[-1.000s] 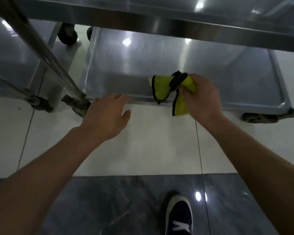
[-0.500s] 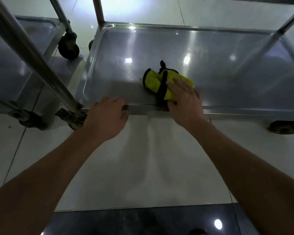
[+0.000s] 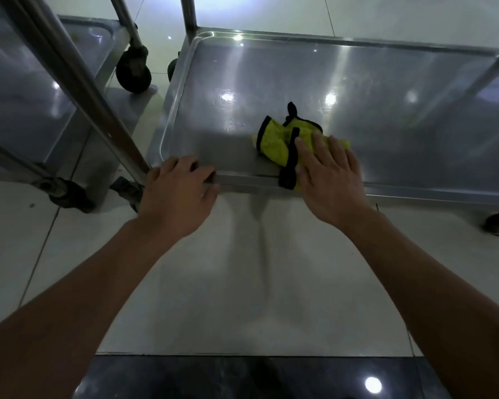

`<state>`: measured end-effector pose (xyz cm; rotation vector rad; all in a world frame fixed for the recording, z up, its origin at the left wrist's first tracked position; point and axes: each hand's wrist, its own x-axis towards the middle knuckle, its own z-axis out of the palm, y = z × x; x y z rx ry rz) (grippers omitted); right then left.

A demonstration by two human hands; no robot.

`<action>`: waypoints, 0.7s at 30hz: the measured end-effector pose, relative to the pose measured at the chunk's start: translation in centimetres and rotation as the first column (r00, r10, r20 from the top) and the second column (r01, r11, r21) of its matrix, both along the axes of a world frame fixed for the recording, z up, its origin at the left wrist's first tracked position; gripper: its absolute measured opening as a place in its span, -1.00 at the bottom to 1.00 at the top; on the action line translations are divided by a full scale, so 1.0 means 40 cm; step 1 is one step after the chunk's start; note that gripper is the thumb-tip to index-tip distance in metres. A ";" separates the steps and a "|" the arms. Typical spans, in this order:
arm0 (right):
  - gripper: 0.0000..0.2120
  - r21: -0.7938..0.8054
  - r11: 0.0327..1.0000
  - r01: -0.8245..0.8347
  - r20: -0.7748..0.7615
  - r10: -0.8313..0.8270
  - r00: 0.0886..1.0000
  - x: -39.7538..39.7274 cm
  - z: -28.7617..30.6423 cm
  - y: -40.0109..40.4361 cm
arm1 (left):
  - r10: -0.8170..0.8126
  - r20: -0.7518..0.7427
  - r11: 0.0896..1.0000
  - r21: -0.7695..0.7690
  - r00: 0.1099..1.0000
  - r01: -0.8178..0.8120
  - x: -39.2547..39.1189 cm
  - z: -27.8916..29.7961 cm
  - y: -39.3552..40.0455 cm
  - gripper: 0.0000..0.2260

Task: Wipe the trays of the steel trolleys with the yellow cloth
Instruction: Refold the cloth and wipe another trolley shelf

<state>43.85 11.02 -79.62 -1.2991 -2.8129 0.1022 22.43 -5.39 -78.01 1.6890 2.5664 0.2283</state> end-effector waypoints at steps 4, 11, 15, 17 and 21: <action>-0.48 0.015 0.999 -0.035 0.025 0.034 0.999 -0.033 -0.003 -0.006 | -0.009 0.020 0.997 -0.073 1.000 0.010 -0.005 -0.017 -0.009 -0.54; -0.47 -0.083 0.980 -0.180 0.032 0.183 0.983 -0.200 -0.012 -0.058 | 0.008 -0.098 0.993 -0.114 0.995 -0.019 0.004 -0.019 -0.040 -0.51; -0.47 -0.126 0.964 -0.232 0.006 0.235 0.972 -0.288 -0.021 -0.088 | 0.123 -0.097 0.992 0.031 0.988 -0.121 -0.007 -0.030 -0.090 -0.67; -0.48 -0.134 0.957 -0.256 -0.003 0.258 0.966 -0.319 -0.025 -0.100 | 0.111 -0.082 0.991 0.083 0.990 -0.105 -0.024 -0.036 -0.106 -0.72; -0.48 -0.144 0.942 -0.303 -0.006 0.305 0.952 -0.382 -0.027 -0.122 | 0.074 -0.004 0.991 0.113 0.997 -0.073 -0.040 -0.024 -0.112 -0.75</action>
